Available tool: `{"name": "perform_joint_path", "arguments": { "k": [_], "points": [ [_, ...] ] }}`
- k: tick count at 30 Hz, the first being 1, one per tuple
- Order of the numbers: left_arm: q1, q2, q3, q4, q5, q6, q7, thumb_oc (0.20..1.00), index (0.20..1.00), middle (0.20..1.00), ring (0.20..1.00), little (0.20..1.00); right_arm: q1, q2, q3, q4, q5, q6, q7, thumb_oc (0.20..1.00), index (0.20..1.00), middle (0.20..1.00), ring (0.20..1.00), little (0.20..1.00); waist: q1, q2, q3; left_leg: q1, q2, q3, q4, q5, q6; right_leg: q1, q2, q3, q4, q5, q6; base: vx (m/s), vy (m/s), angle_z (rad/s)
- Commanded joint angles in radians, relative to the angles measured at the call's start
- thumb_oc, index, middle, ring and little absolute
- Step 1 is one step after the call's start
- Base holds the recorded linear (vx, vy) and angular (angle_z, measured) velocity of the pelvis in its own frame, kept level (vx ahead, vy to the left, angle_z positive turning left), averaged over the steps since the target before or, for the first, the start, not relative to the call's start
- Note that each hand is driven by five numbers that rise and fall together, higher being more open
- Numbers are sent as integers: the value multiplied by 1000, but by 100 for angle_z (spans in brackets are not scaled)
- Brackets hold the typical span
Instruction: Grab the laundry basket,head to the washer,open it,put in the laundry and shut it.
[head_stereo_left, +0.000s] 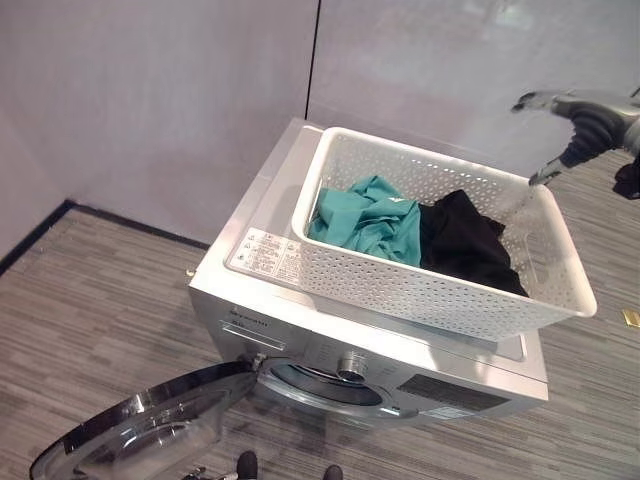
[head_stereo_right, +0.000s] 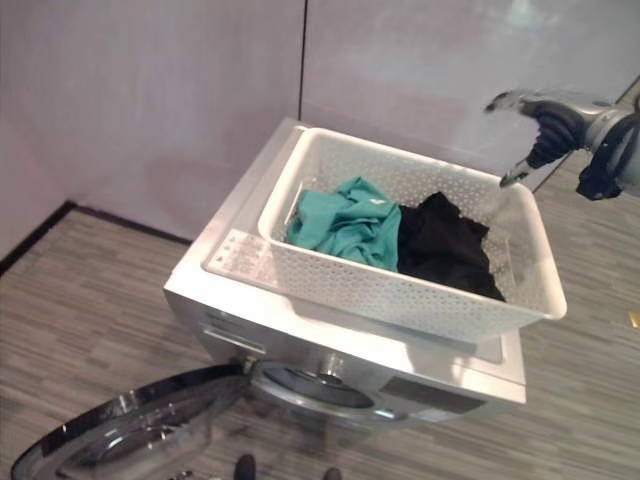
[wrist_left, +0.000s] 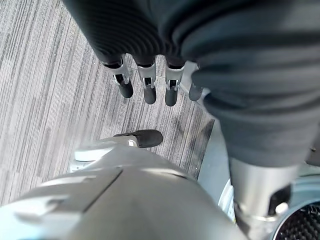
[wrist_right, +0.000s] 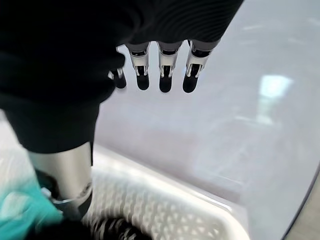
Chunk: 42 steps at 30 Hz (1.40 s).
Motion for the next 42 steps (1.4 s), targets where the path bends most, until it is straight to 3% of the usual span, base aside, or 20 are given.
{"name": "perform_joint_path", "arguments": {
  "k": [1,5,11,15,20,30,32,38,42],
  "points": [
    [36,28,14,47,32,6,-24,1000,1000,1000,1000,1000,-79,-44,66,-40,-1,39,62,1000,1000,1000,1000,1000,6,-26,-20,-32,27,0,7,25,-41,-24,-32,68,-2,84,95,-8,1,-9],
    [35,29,24,43,33,9,-34,1000,1000,1000,1000,1000,-176,-49,174,-119,6,46,109,1000,1000,1000,1000,1000,2,-31,-20,-31,29,6,7,22,-42,-26,-33,69,-2,84,96,-4,7,-12],
    [31,26,23,26,38,9,-46,1000,1000,1000,1000,1000,-147,-64,174,-255,-3,56,169,1000,1000,1000,1000,1000,3,-35,-20,-29,28,5,7,18,-40,-24,-36,65,-2,79,97,-1,7,-3],
    [24,6,29,18,41,11,-46,1000,1000,1000,1000,1000,-124,-83,171,-328,-45,51,171,1000,1000,1000,1000,1000,2,-12,-15,-34,27,2,7,17,-38,-29,-41,62,-2,82,99,0,0,0],
    [30,-2,33,20,69,12,-33,1000,1000,1000,1000,1000,110,-79,-17,-318,-208,31,132,1000,1000,1000,1000,1000,1,4,-11,-31,26,5,7,13,-34,-29,-43,63,-2,83,100,0,0,0],
    [27,-6,13,9,73,13,-23,1000,1000,1000,1000,1000,204,77,-102,-217,-377,40,81,1000,1000,1000,1000,1000,22,21,11,-41,25,10,7,17,-29,-51,-46,66,-2,91,100,-3,1,-4],
    [23,-10,-6,8,80,10,-15,1000,1000,1000,1000,1000,261,148,-148,-138,-457,45,31,1000,1000,1000,1000,1000,34,25,19,-54,23,2,7,20,-27,-59,-49,59,-2,93,101,-15,-8,-9],
    [-7,-19,-27,1,100,3,11,1000,1000,1000,1000,1000,314,222,-231,-134,-650,50,-86,1000,1000,1000,1000,1000,46,34,32,-79,15,-20,7,22,-23,-72,-57,46,-2,96,103,-1,-2,8],
    [-13,-17,-26,2,102,2,20,1000,1000,1000,1000,1000,365,234,-282,-155,-683,57,-95,1000,1000,1000,1000,1000,54,32,34,-87,12,-27,7,23,-22,-75,-60,39,-2,96,102,5,6,7]
  ]
}}
